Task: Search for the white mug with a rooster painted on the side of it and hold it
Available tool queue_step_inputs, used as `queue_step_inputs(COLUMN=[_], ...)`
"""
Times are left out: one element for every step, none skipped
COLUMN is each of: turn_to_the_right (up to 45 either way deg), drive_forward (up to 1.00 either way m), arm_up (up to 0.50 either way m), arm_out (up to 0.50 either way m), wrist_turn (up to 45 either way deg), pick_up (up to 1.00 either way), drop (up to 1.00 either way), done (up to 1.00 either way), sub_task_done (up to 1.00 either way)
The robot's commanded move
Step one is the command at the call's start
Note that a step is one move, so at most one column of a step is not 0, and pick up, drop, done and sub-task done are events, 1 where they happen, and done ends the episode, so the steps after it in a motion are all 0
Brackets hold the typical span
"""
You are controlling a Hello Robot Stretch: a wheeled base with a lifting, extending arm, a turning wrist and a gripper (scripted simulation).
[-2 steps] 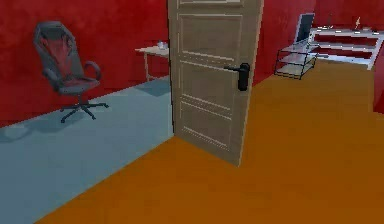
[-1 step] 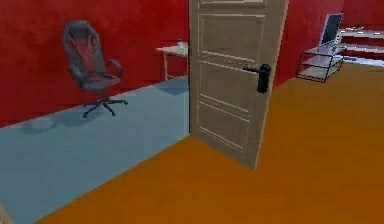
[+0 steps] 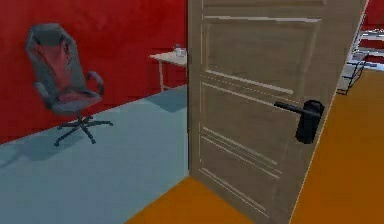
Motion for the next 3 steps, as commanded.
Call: queue_step_inputs(turn_to_the_right=[-24.0, 0.0, -6.0], drive_forward=[0.0, 1.0, 0.0], arm_up=[0.0, 0.0, 0.0], arm_out=[0.0, 0.0, 0.0], wrist_turn=[0.0, 0.0, 0.0], pick_up=[0.0, 0.0, 0.0], drop=[0.0, 0.0, 0.0], done=[0.0, 0.0, 0.0], sub_task_done=[0.0, 0.0, 0.0])
